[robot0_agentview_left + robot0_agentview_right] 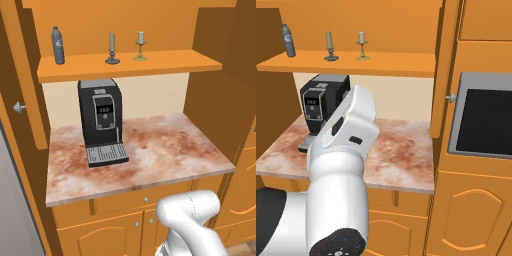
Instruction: Pick the candle and candle from the dining table and place them in the open cabinet. Close the cabinet after placing the objects.
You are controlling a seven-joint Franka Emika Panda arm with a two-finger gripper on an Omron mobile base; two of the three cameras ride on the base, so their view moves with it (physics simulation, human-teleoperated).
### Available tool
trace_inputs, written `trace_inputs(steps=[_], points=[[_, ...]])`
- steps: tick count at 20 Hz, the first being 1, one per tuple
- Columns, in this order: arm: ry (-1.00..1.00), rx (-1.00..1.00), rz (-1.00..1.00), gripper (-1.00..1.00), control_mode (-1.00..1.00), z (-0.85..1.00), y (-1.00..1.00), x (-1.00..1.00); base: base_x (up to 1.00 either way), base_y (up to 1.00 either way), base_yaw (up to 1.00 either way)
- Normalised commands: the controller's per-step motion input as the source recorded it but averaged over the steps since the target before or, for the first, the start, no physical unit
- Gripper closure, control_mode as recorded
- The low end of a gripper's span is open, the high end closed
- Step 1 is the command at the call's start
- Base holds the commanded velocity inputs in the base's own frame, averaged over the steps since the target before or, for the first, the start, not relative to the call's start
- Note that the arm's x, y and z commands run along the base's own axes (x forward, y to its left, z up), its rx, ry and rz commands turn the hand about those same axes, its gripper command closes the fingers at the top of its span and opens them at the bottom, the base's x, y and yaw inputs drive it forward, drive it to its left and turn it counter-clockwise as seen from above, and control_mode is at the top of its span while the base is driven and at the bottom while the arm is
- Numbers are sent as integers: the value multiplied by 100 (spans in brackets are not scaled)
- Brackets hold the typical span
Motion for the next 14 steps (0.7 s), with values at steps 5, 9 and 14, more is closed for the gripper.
trace_inputs(steps=[5, 9, 14], points=[[-21, 0, 0, -100, -100, -3, 0, 7, 0, 0, 0], [-22, 0, 0, -100, -100, -1, -10, 0, 0, 0, 0], [-15, -1, 0, -100, -100, -11, -27, 1, 0, 0, 0]])
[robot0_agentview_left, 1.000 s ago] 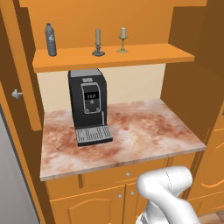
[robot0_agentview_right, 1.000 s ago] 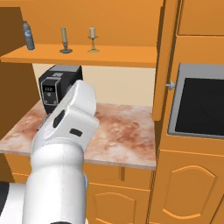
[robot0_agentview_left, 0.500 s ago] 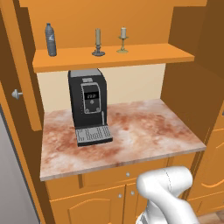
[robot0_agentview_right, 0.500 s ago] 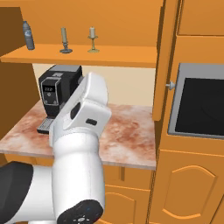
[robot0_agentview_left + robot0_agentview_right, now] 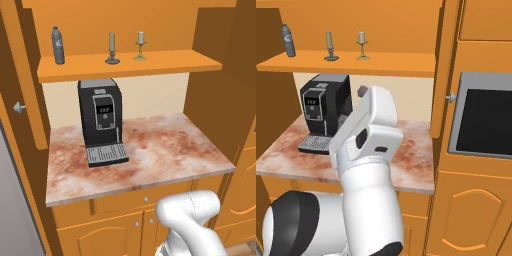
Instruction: Pick the candle and candle from the dining table and place them in the open cabinet. Close the cabinet after placing the objects.
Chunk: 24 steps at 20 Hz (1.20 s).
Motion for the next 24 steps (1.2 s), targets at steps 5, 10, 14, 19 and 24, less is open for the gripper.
trace_inputs(steps=[5, 10, 14, 19, 24], points=[[-12, 0, 0, -100, -100, -11, -44, 0, 0, 0, 0], [-4, 0, -1, -100, -100, -11, -43, 0, 0, 0, 0], [0, 0, -2, -100, -100, -18, -41, 0, 0, 0, 0], [0, 0, -2, -100, -100, -25, -37, 0, 0, 0, 0], [0, -3, 0, -100, -100, -31, -36, 0, 0, 0, 0]])
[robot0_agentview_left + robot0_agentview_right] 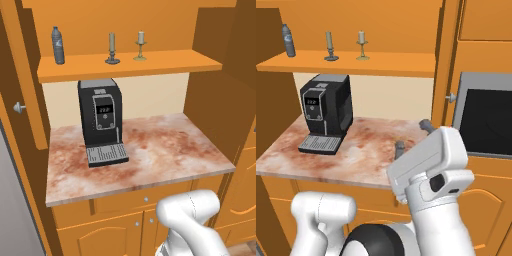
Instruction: Pick the candle and candle from the dining table and place them in the open cabinet. Close the cabinet after placing the objects.
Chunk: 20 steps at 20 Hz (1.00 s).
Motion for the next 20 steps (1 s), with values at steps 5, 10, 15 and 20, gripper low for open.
trace_inputs(steps=[5, 10, 15, 20], points=[[0, -5, 0, -100, -100, -30, -41, 1, 0, 0, 0], [0, -5, 0, -100, -100, -27, -34, 24, 0, 0, 0], [0, -4, 0, -100, -100, -24, -19, 50, 0, 0, 0], [0, -4, 0, -100, -100, -14, -7, 51, 0, 0, 0]])
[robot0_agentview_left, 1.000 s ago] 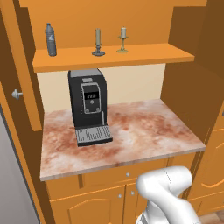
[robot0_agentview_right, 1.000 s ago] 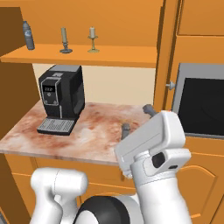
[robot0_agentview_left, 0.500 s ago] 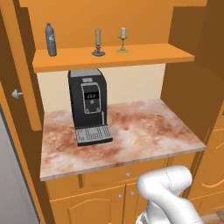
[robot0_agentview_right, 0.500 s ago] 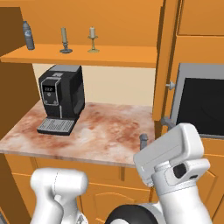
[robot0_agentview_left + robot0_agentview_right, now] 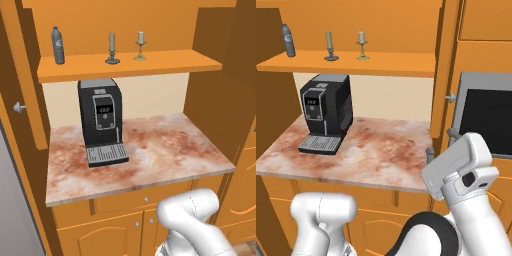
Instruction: Pick the candle and candle from the dining table and place them in the open cabinet. Close the cabinet after placing the objects.
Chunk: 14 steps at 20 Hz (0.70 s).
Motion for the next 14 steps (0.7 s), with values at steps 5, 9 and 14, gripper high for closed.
trace_inputs(steps=[5, 9, 14], points=[[0, -3, 0, -100, -100, -4, -20, 35, 0, 0, 0], [0, -3, 0, -100, -100, -5, -30, 34, 0, 0, 0], [0, -3, 0, -100, -100, -10, -29, 40, 0, 0, 0]])
